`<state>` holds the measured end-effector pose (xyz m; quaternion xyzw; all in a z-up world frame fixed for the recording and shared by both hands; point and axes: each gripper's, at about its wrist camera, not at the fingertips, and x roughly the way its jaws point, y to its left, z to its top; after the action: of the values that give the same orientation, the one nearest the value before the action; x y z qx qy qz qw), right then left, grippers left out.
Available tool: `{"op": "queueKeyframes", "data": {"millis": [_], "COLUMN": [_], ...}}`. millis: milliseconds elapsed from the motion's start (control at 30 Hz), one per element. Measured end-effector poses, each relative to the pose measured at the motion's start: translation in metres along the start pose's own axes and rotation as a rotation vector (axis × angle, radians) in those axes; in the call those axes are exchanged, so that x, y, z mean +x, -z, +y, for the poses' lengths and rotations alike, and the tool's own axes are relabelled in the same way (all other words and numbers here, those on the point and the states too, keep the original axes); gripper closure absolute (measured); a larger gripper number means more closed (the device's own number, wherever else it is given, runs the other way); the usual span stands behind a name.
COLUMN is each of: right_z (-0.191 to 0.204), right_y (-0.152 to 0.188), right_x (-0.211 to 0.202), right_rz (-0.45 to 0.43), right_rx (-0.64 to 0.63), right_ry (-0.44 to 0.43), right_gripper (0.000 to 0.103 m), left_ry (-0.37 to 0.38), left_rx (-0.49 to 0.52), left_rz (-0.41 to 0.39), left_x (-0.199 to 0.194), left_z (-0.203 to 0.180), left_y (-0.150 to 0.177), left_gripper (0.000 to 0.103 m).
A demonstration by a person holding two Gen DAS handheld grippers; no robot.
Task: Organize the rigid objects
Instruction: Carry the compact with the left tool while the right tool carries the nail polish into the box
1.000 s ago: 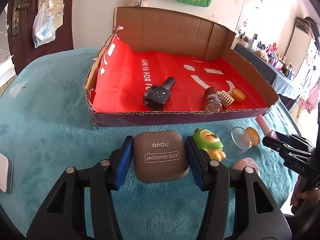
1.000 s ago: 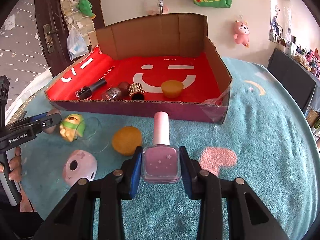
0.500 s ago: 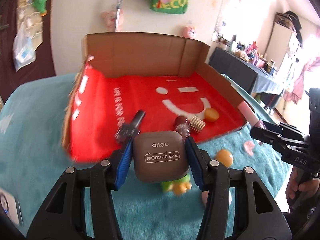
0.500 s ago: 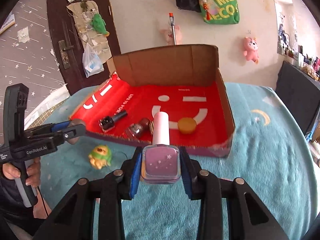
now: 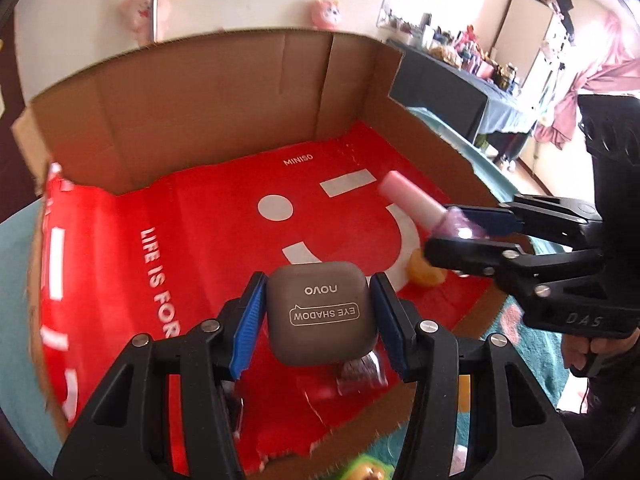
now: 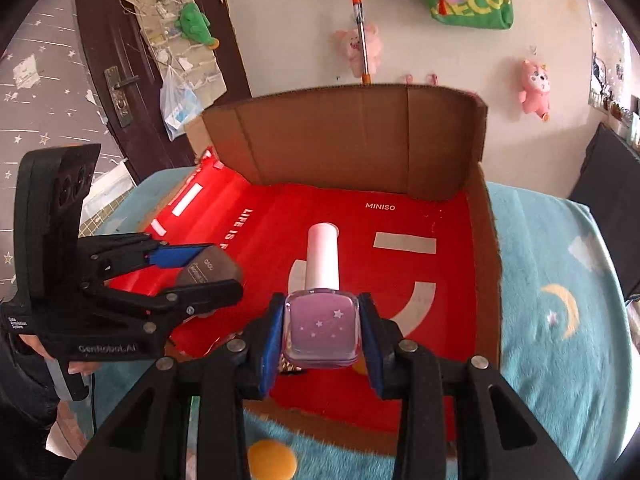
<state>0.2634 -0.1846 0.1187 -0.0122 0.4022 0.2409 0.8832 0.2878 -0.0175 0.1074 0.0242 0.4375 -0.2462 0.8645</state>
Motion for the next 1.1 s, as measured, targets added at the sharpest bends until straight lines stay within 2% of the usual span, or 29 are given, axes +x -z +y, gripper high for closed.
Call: {"op": "queueKeyframes", "data": {"millis": [300, 600, 1100], "right_z": [-0.018, -0.020, -0.016], "right_y": [-0.017, -0.020, -0.016], "right_x": [0.052, 0.080, 0.085], "right_rz": [0.111, 0.205, 0.229], "right_rx": [0.058, 0.027, 0.004], "right_ry": [0.014, 0.088, 0.110], "right_gripper": [0.065, 0.065, 0.065], "left_ry": [-0.034, -0.048, -0.088], "left_rx": [0.033, 0.046, 0.083], "left_rz": [0.087, 0.139, 0.164], "left_x": [0.036, 0.051, 0.056], "left_z": [0.008, 0.008, 0.003], "left_y": [-0.013, -0.011, -0.013], "left_gripper": [0.053, 0.053, 0.053]}}
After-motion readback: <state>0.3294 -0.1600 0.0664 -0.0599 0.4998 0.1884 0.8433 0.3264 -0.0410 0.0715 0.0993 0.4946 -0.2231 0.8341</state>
